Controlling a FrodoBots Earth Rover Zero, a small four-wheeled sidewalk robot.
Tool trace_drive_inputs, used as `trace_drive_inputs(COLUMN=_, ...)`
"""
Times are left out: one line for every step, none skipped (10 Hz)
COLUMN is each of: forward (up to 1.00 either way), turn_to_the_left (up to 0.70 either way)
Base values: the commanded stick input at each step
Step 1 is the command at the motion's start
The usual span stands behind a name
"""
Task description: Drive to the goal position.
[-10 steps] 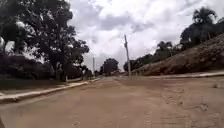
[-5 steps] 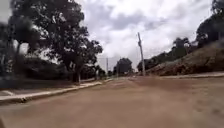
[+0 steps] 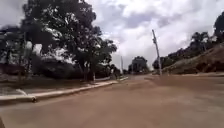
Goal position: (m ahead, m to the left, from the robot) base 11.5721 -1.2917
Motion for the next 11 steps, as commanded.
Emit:
trace_drive_inputs(forward=0.70, turn_to_the_left=-0.27)
trace_drive_inputs(forward=0.70, turn_to_the_left=-0.17)
trace_drive_inputs(forward=0.70, turn_to_the_left=-0.06)
trace_drive_inputs(forward=0.70, turn_to_the_left=0.00)
trace_drive_inputs(forward=0.70, turn_to_the_left=0.00)
trace_drive_inputs(forward=0.70, turn_to_the_left=0.00)
trace_drive_inputs(forward=0.70, turn_to_the_left=0.00)
trace_drive_inputs(forward=0.70, turn_to_the_left=0.00)
trace_drive_inputs(forward=0.70, turn_to_the_left=0.00)
trace_drive_inputs(forward=0.70, turn_to_the_left=0.00)
trace_drive_inputs(forward=0.70, turn_to_the_left=0.00)
